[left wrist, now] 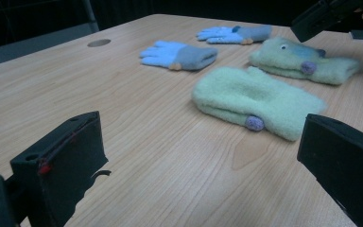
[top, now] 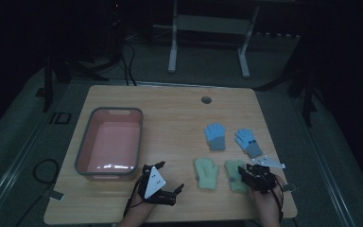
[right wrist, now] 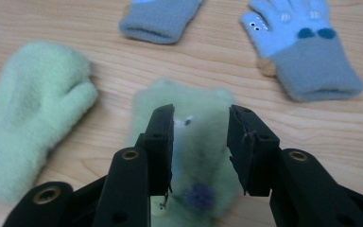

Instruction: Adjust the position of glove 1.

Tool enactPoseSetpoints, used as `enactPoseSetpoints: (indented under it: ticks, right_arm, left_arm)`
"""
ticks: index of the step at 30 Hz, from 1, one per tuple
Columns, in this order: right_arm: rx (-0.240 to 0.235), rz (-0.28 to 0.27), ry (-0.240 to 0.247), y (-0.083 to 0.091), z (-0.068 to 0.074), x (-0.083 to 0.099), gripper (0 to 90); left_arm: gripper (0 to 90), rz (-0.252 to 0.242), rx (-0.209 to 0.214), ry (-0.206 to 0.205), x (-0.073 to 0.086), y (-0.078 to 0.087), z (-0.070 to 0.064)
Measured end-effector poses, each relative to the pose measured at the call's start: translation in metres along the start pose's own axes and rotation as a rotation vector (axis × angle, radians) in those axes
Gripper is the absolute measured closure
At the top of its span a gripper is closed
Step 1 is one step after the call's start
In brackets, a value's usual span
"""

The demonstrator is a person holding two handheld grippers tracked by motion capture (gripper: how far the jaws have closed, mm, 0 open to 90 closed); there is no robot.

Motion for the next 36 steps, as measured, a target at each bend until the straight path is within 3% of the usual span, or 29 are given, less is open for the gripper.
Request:
enactPoseSetpoints:
  ticks: [5,7,12,15,20,25,29,33,36]
  right_arm:
    - [-0.079,0.008,0.055,0.008,-0.014,-0.006,60.9]
    - [-0.079,0.000,0.075,0.012,-0.017,-0.009,60.9]
    - [-0.182,-0.005,0.114,0.017,-0.023,-0.019,59.8]
    - [-0.189,0.010,0.146,0.018,-0.026,-0.023,60.3]
    - [-0.236,0.005,0.155,0.016,-0.026,-0.021,61.3]
    - [-0.248,0.008,0.166,0.006,-0.024,-0.010,62.1]
    - [-0.236,0.045,0.195,-0.004,-0.021,0.001,63.0]
    - [-0.230,0.077,0.192,-0.014,-0.019,0.012,62.2]
    - [-0.221,0.057,0.197,-0.016,-0.018,0.018,67.1]
  left_arm:
    - [1.8,0.001,-0.002,0.002,0.000,0.000,0.000]
    - [1.7,0.001,-0.003,0.001,0.000,0.000,0.000]
    - [1.7,-0.003,-0.004,0.017,0.000,0.000,0.001]
    - [1.7,-0.004,-0.005,0.017,0.000,0.000,0.002]
    - [1.7,-0.006,-0.010,0.022,0.000,0.000,0.002]
    - [1.7,-0.007,-0.010,0.018,0.000,0.001,0.001]
    - [1.7,-0.009,-0.007,0.018,0.000,0.000,0.001]
    - [1.7,-0.007,-0.007,0.016,0.000,0.001,0.001]
    - [1.7,-0.006,-0.009,0.015,0.000,0.000,0.001]
Point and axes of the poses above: each handheld gripper's, and its own axes: y roughly backward along the jaws, x roughly out of its underside, z roughly to its left, the point moved 1 cm from there along -y, roughly forward along the jaws, and after that the axes turned 10 degrees about -x, right-handed, at the moved point
